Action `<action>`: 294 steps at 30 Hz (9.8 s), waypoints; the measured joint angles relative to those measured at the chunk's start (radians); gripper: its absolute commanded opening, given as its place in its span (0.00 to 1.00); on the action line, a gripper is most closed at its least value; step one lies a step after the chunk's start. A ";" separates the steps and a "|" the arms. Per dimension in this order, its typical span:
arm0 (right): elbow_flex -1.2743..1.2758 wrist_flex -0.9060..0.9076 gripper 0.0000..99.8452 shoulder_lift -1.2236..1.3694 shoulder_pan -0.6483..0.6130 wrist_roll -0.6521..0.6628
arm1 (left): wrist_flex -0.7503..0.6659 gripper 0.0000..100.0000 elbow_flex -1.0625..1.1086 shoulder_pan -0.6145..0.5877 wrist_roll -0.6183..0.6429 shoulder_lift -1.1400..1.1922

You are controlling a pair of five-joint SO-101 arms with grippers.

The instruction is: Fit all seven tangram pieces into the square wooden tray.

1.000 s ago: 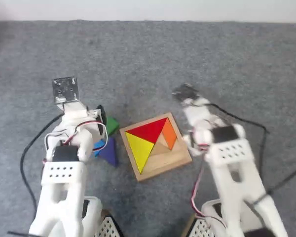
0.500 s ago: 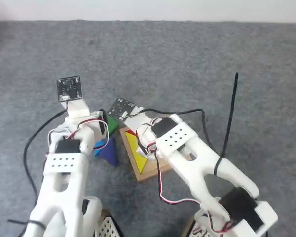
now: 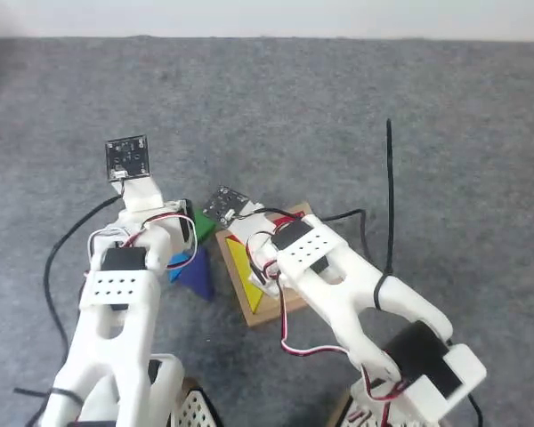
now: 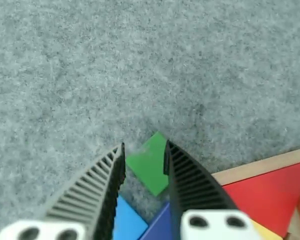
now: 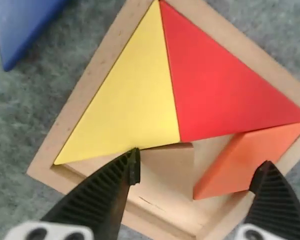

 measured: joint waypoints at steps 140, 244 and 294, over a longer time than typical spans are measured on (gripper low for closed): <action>-0.304 -0.052 0.37 0.169 0.281 0.133 | 0.040 0.12 -0.100 -0.227 0.003 0.005; 0.098 0.057 0.31 -0.075 0.021 0.144 | 0.453 0.20 -0.870 -0.525 0.023 0.707; -0.157 0.118 0.51 0.084 0.333 0.221 | 0.473 0.20 -0.870 -0.525 0.008 0.707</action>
